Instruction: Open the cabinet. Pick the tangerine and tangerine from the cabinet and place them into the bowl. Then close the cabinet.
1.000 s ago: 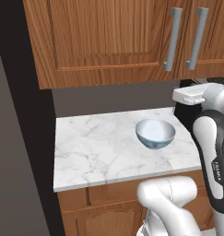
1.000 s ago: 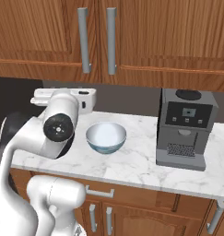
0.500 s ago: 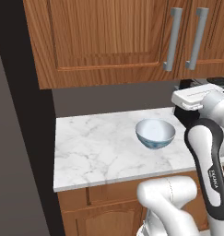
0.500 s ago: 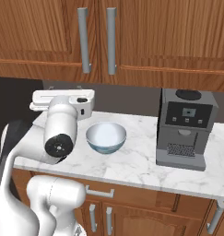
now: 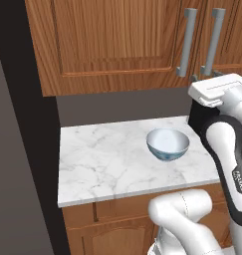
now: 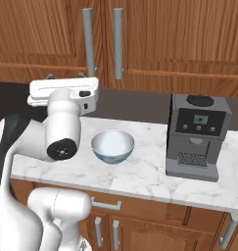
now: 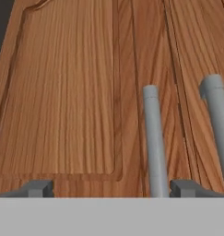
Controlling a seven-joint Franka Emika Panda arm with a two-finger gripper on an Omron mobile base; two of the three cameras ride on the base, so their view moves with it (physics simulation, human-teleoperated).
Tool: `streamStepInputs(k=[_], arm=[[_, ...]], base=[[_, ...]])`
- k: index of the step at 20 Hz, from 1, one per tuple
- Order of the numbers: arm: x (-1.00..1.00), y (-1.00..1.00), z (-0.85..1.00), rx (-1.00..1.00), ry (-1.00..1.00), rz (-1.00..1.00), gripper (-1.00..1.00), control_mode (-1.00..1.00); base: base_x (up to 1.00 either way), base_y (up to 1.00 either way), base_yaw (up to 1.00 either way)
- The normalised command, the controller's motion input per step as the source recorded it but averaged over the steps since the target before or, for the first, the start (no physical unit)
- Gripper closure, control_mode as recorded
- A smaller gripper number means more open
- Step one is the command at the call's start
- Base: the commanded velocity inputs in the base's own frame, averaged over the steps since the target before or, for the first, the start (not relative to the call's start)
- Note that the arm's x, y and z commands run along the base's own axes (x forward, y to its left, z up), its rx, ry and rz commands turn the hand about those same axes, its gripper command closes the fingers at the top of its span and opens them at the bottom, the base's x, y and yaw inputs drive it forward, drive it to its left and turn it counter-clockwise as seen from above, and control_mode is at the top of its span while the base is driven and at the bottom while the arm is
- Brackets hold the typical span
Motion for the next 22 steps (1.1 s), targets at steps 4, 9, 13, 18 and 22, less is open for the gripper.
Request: streamStepInputs(k=[4,9,13,18,22], arm=[[0.02,0.00,0.53,0.02,-0.17,-0.01,-1.00,-1.00],[0.17,0.00,0.24,0.00,-0.07,0.00,-1.00,-1.00],[0.26,0.00,0.01,0.00,0.00,0.00,-1.00,-1.00],[0.32,0.00,0.03,0.00,0.04,-0.02,-1.00,-1.00],[0.32,0.00,0.11,0.00,0.06,-0.09,-1.00,-1.00]], base=[[0.00,0.00,0.00],[0.00,0.00,0.00],[0.00,0.00,0.00],[0.00,0.00,0.00],[0.00,0.00,0.00]])
